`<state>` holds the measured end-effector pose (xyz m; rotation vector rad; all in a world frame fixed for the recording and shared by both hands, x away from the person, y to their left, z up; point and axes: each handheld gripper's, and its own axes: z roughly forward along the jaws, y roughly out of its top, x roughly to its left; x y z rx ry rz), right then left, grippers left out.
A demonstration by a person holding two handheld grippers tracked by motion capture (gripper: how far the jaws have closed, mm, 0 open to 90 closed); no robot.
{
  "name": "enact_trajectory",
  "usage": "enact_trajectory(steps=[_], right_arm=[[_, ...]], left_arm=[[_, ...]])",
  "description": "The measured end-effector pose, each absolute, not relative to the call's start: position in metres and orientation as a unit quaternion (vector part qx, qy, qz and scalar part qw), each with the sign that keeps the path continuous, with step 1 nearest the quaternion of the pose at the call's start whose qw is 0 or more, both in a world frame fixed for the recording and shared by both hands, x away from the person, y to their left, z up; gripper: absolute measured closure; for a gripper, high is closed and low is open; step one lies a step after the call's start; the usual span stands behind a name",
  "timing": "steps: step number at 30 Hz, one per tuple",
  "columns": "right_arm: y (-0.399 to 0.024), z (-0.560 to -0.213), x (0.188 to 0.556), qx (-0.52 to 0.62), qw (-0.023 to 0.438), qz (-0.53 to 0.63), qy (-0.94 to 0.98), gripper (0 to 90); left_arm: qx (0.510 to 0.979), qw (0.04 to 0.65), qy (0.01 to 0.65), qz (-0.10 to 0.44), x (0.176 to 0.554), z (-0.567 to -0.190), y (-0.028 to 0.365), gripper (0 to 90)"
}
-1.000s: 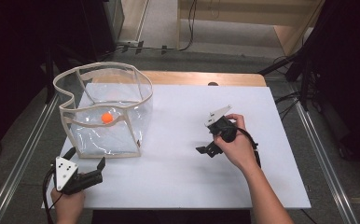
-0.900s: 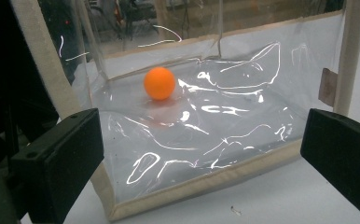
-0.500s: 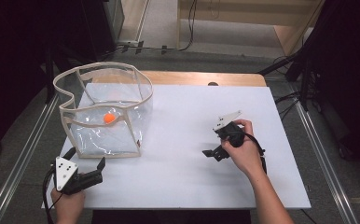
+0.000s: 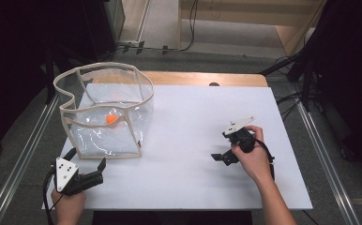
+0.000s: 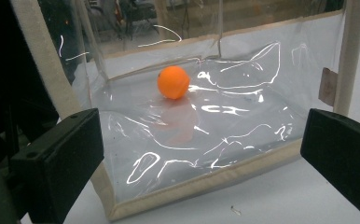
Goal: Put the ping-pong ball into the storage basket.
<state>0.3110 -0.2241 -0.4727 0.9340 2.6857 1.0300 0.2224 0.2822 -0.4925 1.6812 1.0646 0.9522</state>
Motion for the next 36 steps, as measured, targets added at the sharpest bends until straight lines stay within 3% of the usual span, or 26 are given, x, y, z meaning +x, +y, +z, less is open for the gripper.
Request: enact_trajectory(steps=[36], right_arm=[[-0.278, -0.489, 0.278, 0.354, 0.093, 0.39, 0.845, 0.0]], left_arm=[[0.682, 0.449, 0.429, 0.387, 0.222, -0.492, 0.282, 0.0]])
